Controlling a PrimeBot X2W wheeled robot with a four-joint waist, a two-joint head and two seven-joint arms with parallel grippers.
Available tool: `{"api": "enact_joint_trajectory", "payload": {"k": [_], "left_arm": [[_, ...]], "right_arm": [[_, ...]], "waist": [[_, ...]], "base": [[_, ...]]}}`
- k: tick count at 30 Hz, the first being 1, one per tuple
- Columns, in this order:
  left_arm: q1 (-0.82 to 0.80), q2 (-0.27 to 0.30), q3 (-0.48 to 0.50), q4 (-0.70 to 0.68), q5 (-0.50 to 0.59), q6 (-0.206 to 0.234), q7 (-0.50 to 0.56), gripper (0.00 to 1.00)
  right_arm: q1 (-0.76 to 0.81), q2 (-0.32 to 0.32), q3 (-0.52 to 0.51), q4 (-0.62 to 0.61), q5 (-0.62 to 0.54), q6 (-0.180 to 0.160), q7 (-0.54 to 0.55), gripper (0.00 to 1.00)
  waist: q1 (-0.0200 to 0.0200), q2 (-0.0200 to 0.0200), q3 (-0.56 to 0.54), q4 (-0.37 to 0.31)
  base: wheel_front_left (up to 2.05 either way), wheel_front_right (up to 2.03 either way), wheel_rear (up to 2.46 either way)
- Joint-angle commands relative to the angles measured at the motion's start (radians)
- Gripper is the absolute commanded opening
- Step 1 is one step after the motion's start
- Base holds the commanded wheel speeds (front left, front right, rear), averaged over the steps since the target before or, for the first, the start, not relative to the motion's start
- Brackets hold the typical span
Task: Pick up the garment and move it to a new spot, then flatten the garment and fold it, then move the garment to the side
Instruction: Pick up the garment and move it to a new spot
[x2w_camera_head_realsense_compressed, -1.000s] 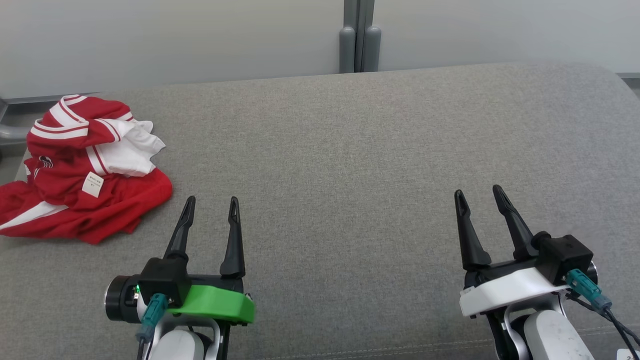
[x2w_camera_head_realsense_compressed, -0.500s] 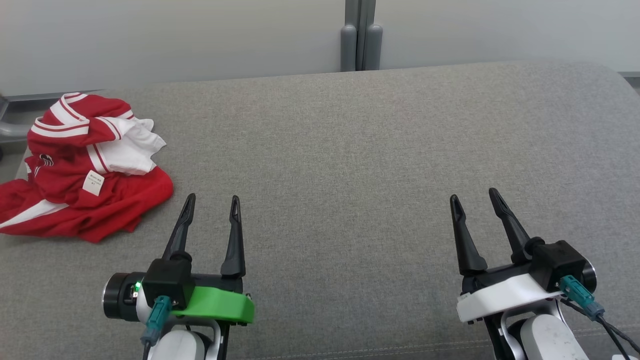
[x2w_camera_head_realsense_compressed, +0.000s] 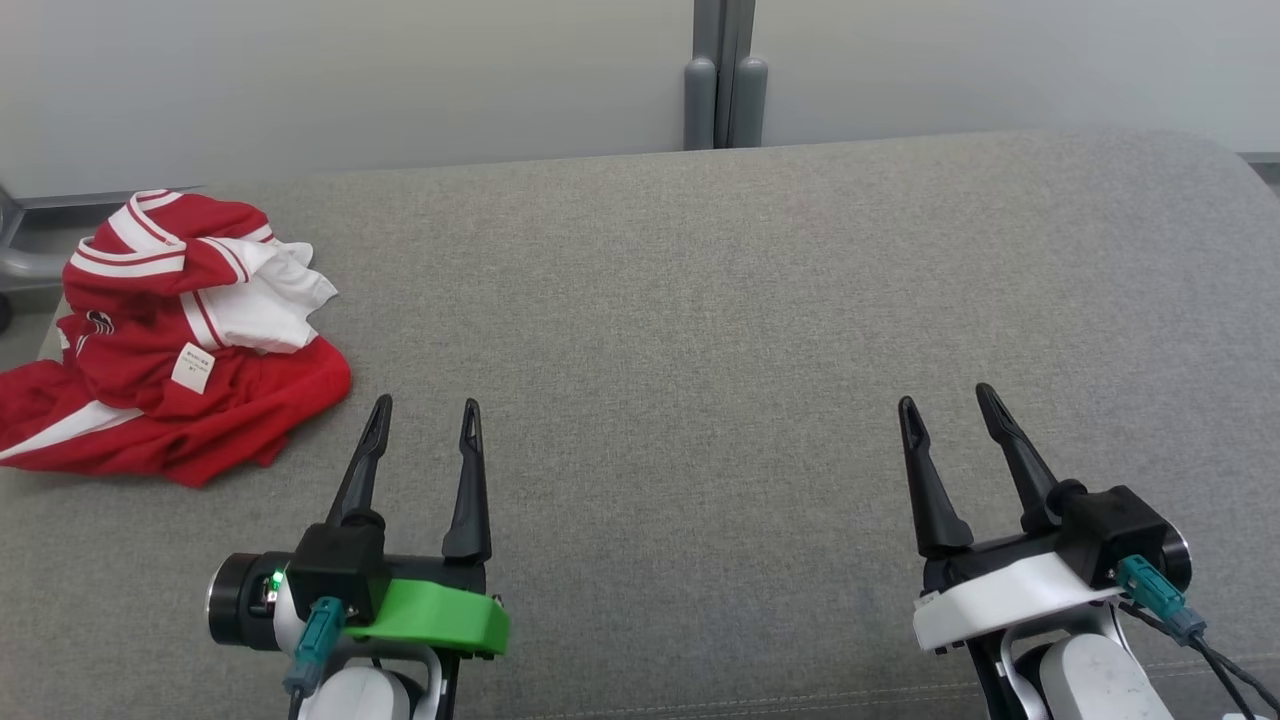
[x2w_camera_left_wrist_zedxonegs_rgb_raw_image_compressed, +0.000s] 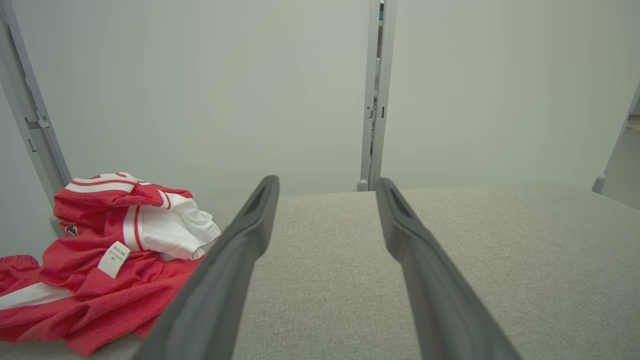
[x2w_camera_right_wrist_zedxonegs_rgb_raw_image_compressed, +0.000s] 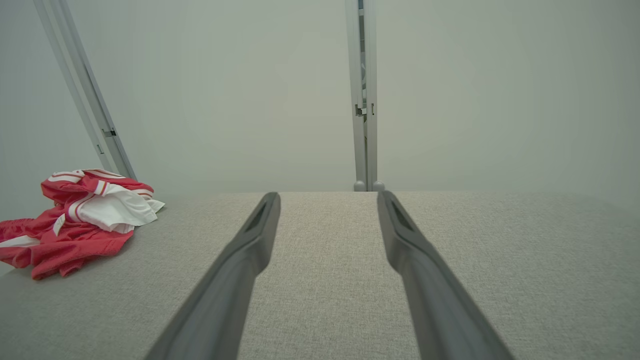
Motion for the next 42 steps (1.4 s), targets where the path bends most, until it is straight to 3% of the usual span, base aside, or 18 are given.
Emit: {"api": "enact_joint_trajectory", "payload": {"k": [1,9,29,38,42], "left_arm": [[0.015,0.006,0.002,0.004,0.000,-0.005,-0.005,1.00],[0.009,0.005,0.012,0.015,-0.033,0.028,-0.005,1.00],[0.016,0.005,0.014,-0.019,-0.056,0.086,-0.004,1.00],[0.022,0.005,0.010,-0.003,-0.086,0.116,-0.004,1.00],[0.022,0.005,0.006,0.008,-0.089,0.110,-0.004,1.00]], "right_arm": [[0.014,-0.004,-0.001,0.000,-0.010,0.000,-0.004,1.00],[0.027,-0.004,-0.006,-0.009,-0.013,0.000,-0.004,1.00],[0.015,-0.004,-0.006,-0.032,-0.002,0.000,-0.004,1.00],[0.022,-0.004,-0.010,-0.027,-0.014,0.000,-0.004,1.00],[0.023,-0.003,-0.010,-0.027,-0.008,0.000,-0.004,1.00]], "waist": [[0.0000,0.0000,-0.002,0.002],[0.0000,0.0000,-0.002,0.042],[0.0000,0.0000,0.012,0.293],[0.0000,0.0000,0.015,0.388],[0.0000,0.0000,0.012,0.412]], "base": [[0.00,0.00,0.00],[0.00,0.00,0.00],[0.00,0.00,0.00],[0.00,0.00,0.00],[0.00,0.00,0.00]]}}
